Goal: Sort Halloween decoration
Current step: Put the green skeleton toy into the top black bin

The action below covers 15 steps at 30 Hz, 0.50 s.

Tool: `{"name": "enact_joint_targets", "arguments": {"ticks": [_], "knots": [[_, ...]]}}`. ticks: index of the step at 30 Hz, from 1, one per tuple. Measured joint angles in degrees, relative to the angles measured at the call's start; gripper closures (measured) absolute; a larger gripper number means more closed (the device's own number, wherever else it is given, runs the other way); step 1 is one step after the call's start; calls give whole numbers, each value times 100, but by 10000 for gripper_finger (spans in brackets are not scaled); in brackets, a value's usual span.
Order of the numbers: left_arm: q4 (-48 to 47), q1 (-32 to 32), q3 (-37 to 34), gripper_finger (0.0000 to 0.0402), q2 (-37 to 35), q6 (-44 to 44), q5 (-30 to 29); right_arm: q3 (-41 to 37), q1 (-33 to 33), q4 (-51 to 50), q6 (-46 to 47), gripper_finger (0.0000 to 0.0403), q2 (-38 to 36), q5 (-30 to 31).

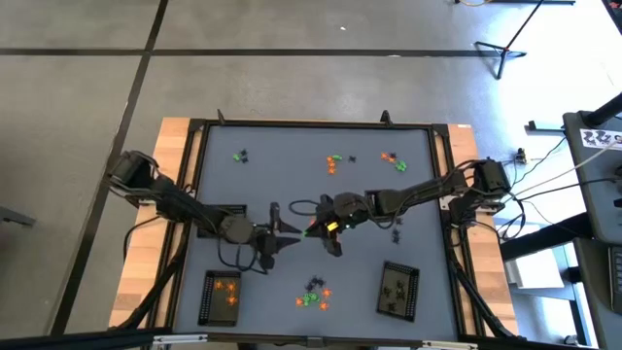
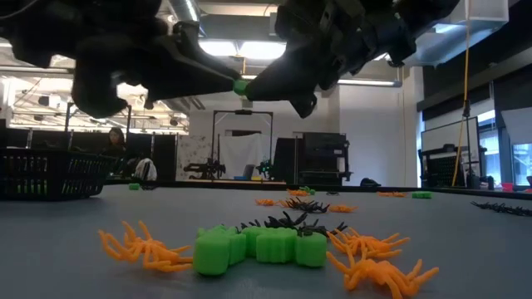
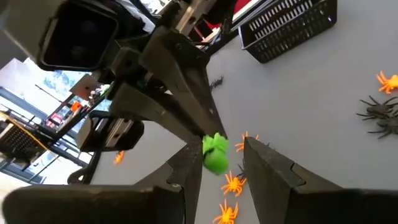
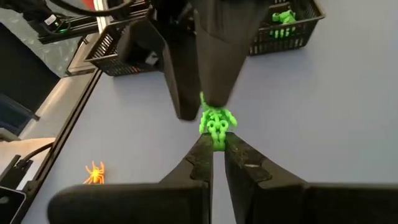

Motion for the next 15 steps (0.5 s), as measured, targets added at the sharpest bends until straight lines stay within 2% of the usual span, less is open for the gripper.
{"name": "enact_joint_targets", "arguments": {"ticks": [10, 15], "knots": [[-8, -12, 235, 295, 346, 75, -410, 0, 6, -27, 11, 377, 0, -44], [50, -78, 236, 331, 346, 117, -428, 0, 6, -74, 10, 377, 0, -48]]}}
